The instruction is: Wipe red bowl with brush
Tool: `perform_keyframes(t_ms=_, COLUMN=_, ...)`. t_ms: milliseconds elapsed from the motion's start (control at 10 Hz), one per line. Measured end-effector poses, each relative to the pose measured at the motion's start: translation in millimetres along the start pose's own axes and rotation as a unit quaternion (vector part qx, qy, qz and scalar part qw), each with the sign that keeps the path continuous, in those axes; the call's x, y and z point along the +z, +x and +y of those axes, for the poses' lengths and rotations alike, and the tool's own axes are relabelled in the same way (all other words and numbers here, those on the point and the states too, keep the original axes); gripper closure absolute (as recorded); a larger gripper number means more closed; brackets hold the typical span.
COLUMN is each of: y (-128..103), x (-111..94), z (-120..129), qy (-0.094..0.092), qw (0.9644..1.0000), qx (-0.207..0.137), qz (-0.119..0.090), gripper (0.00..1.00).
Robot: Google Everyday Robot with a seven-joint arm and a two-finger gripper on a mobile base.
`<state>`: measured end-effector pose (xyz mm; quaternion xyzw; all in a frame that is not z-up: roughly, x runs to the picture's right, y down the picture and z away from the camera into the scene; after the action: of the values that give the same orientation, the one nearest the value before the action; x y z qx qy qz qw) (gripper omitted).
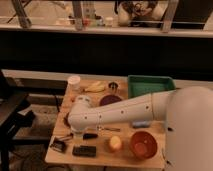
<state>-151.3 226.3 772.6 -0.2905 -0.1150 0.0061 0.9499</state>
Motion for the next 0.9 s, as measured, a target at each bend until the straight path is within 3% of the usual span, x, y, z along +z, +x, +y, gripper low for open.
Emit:
perform_keyframes(t_ms=300, y=2.5, x=4.7, z=-7.3, qy=0.006, qw=0.9999, qx=-0.007, qz=-0.006, gripper=0.2)
perform_keyframes(t_ms=900, y=32.1, x=20.4, z=-19.2, qy=0.007, qw=0.9999, qx=0.014, qz=-0.006, gripper=0.2)
